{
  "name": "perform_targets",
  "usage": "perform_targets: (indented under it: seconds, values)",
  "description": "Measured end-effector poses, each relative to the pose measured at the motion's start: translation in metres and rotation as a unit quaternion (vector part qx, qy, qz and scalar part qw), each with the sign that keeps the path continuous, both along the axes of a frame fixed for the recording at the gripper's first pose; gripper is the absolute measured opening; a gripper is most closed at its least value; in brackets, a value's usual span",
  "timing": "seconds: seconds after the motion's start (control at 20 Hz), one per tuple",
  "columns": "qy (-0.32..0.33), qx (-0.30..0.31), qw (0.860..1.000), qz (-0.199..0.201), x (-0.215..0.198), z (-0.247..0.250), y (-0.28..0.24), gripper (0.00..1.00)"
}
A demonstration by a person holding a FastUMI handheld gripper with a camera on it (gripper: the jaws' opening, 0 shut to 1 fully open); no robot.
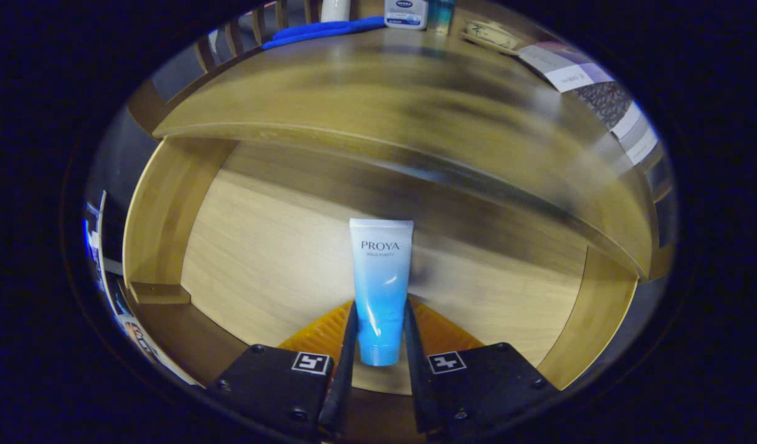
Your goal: Pull open the drawer, take out the items inside it, and place them on the countertop above the cabinet.
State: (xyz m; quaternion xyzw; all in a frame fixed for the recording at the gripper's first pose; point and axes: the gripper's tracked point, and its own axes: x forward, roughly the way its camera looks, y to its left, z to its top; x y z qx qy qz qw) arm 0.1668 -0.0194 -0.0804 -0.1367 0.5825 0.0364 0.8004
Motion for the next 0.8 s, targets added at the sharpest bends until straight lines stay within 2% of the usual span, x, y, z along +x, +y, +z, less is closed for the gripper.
perform_targets:
  seconds: [0.4,0.8]
  values:
    - [-0.060,0.043,0.997,0.015,-0.032,0.043,0.002,0.44]
    - [-0.124,0.075,0.989,0.010,-0.042,0.091,0.000,0.44]
